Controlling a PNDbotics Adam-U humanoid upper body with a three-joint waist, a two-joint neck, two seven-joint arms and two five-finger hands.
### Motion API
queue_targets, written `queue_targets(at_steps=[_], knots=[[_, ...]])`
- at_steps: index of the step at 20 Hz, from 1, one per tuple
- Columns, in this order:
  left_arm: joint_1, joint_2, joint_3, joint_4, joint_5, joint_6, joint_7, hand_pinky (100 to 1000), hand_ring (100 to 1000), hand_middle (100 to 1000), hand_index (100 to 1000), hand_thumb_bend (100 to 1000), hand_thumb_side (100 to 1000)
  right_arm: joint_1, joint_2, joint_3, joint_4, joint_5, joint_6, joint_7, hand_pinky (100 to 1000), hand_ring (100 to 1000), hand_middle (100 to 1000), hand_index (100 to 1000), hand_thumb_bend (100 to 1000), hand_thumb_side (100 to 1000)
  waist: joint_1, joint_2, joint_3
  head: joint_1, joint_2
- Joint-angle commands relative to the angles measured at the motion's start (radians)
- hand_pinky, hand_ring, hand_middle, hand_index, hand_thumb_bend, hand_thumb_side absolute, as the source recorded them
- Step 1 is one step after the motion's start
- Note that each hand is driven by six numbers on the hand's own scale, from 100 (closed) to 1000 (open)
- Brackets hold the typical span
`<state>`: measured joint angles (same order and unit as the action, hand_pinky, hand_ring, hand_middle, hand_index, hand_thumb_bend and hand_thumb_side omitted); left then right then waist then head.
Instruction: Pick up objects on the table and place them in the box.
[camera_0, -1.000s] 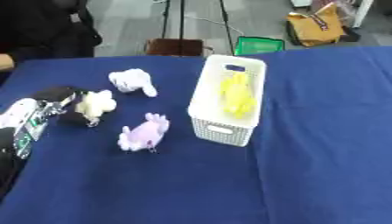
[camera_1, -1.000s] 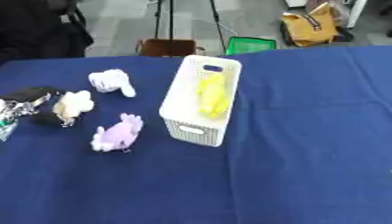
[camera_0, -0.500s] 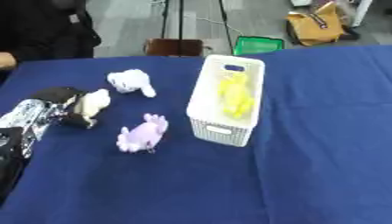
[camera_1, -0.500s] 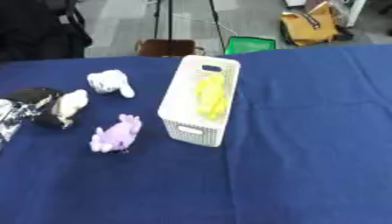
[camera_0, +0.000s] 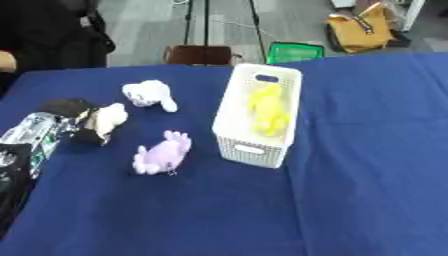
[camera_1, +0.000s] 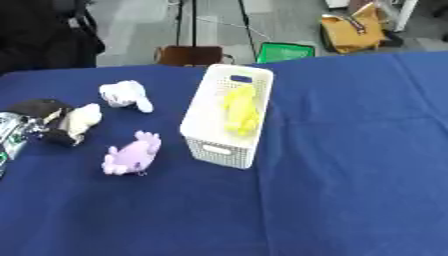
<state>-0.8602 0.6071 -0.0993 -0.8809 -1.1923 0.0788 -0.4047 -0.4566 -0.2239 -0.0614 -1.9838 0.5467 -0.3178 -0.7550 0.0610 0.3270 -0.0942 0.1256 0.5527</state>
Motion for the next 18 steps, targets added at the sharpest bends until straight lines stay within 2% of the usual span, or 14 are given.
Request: queue_targets(at_steps=[1,3,4,8,9,13,18], knots=[[-0.02,0.021,0.01,-0.02,0.019,-0.004,0.019,607,694,705,822,239,681,-0.005,-0.017,-0.005,-0.016,-0.006,0.002,-0.003,818,839,667,756,100,889,0.0,-0.018,0.003,0.002,-0.002],[-0.021,0.023,0.008,-0.025,0.035,-0.007,0.027,604,691,702,819,234,680,-0.004,-0.017,-0.006,-0.016,-0.006,0.003,-0.005,818,839,667,757,100,889,0.0,-0.019,0.004,0.002,-0.002],[-0.021,0.023,0.007,-0.026,0.04,-0.007,0.029,588,669,675,785,189,673,-0.003,-0.017,-0.006,-0.016,-0.005,0.003,-0.006,818,839,667,757,100,889,0.0,-0.019,0.004,0.002,-0.003],[-0.024,0.023,0.002,-0.026,0.042,-0.008,0.028,578,657,663,772,180,671,-0.004,-0.017,-0.006,-0.016,-0.004,0.003,-0.007,818,839,668,757,100,889,0.0,-0.02,0.003,0.003,-0.006],[-0.025,0.022,0.002,-0.026,0.042,-0.008,0.027,552,622,622,736,154,673,-0.005,-0.017,-0.006,-0.016,-0.004,0.003,-0.008,818,839,668,757,100,888,0.0,-0.02,0.003,0.003,-0.007],[-0.026,0.022,0.001,-0.027,0.036,-0.007,0.032,534,604,607,723,100,676,-0.005,-0.018,-0.007,-0.016,-0.004,0.003,-0.009,818,839,668,757,100,887,-0.001,-0.019,0.002,0.004,-0.01],[-0.025,0.024,-0.007,-0.03,-0.004,-0.003,0.049,487,562,572,687,100,661,-0.005,-0.018,-0.008,-0.016,-0.004,0.003,-0.01,818,839,668,757,100,886,-0.002,-0.018,0.003,0.005,-0.01]])
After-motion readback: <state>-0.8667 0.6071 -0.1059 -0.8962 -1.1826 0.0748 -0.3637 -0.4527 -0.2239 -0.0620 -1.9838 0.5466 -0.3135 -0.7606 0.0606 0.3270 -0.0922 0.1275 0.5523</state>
